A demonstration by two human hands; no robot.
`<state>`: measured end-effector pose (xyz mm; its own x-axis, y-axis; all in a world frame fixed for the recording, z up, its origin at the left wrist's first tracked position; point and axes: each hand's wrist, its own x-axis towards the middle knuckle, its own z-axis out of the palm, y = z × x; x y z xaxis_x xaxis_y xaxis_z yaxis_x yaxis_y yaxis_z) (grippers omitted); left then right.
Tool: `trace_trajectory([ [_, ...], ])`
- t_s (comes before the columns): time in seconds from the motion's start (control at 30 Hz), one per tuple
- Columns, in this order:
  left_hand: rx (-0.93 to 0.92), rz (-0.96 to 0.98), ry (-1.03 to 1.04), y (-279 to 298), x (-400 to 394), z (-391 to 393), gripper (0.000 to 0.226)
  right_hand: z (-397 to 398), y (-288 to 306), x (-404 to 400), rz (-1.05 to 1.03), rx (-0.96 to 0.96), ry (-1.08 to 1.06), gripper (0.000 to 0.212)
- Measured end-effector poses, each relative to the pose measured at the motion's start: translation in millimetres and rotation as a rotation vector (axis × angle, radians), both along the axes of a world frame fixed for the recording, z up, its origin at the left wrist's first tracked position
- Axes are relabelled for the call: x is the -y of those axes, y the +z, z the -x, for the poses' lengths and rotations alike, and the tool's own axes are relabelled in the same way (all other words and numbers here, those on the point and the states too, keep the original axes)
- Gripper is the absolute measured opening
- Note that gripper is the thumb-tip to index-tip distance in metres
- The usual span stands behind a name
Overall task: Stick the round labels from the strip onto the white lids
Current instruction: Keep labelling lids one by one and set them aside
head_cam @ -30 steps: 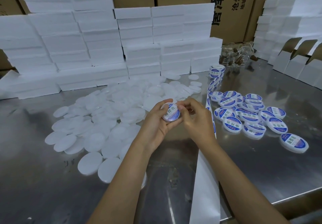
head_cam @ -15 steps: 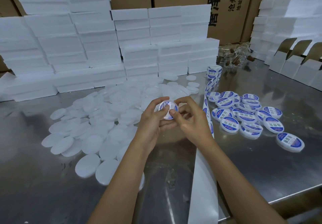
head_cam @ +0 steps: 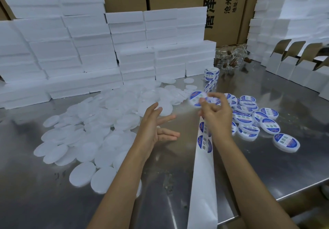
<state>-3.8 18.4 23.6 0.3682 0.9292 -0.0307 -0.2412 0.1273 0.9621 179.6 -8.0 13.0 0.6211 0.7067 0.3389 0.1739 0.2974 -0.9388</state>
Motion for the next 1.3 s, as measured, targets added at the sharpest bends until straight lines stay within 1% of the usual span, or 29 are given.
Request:
trace_trajectory([
  [0.1,-0.011,0.013,0.033,-2,-2,1,0.028,-42,-2,-5,-0.042,-0.174,-0.291,0.013],
  [0.2,-0.021,0.020,0.062,-4,-4,-1,0.027,-72,-4,-9,-0.027,-0.304,-0.411,0.012],
  [0.3,-0.054,0.014,0.077,-7,-7,-2,0.030,-90,-7,-12,-0.002,-0.312,-0.431,0.017],
  [0.47,-0.065,0.009,0.091,-8,-8,-1,0.033,-98,-11,-19,0.119,-0.238,-0.391,0.038],
  [0.53,-0.065,0.014,0.106,-8,-9,0,0.035,-96,-12,-20,0.145,-0.203,-0.366,0.042],
  [0.6,-0.068,0.013,0.122,-7,-10,0,0.039,-92,-12,-19,0.167,-0.112,-0.364,0.041],
  [0.67,-0.064,0.008,0.161,-7,-10,0,0.039,-86,-12,-16,0.189,0.034,-0.376,0.034],
  [0.8,-0.086,-0.016,0.313,-7,-13,3,0.036,-60,-9,-11,0.178,0.263,-0.303,0.024],
  [0.9,-0.070,-0.017,0.420,-7,-15,9,0.033,-33,-9,-12,0.158,0.427,-0.179,0.020],
  [0.97,-0.039,-0.006,0.474,-7,-17,12,0.031,-15,-9,-18,0.147,0.547,-0.045,0.019],
  [1.03,-0.021,0.007,0.492,-7,-18,13,0.029,-2,-7,-32,0.183,0.713,0.095,0.019],
  [1.07,-0.016,0.020,0.491,-7,-18,13,0.027,4,-6,-41,0.231,0.803,0.156,0.021],
  [1.13,0.014,0.053,0.480,-7,-17,12,0.024,14,-3,-60,0.372,0.904,0.232,0.037],
  [1.2,0.034,0.069,0.471,-6,-16,11,0.021,23,-3,-76,0.500,0.911,0.246,0.058],
  [1.23,0.039,0.070,0.465,-5,-16,11,0.021,27,-4,-83,0.535,0.922,0.245,0.064],
  [1.3,0.034,0.063,0.453,-4,-14,10,0.021,32,-8,-92,0.563,0.931,0.238,0.070],
])
